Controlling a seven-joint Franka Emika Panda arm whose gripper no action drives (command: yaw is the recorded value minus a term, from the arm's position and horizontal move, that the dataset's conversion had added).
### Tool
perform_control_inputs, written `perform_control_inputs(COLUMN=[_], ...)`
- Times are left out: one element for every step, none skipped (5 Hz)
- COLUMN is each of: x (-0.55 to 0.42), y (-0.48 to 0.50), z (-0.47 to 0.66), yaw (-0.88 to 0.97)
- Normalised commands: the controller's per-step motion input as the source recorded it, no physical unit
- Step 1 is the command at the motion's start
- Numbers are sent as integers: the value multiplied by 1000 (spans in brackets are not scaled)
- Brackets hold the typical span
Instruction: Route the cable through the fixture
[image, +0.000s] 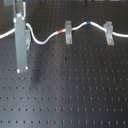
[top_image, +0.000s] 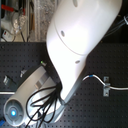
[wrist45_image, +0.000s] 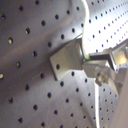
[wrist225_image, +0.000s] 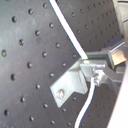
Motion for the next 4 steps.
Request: perform_control_inputs(x=[-333,-257,-118,-158], y=[158,167,65,70], z=[30,165,210,148], yaw=[0,-89,-217,-209])
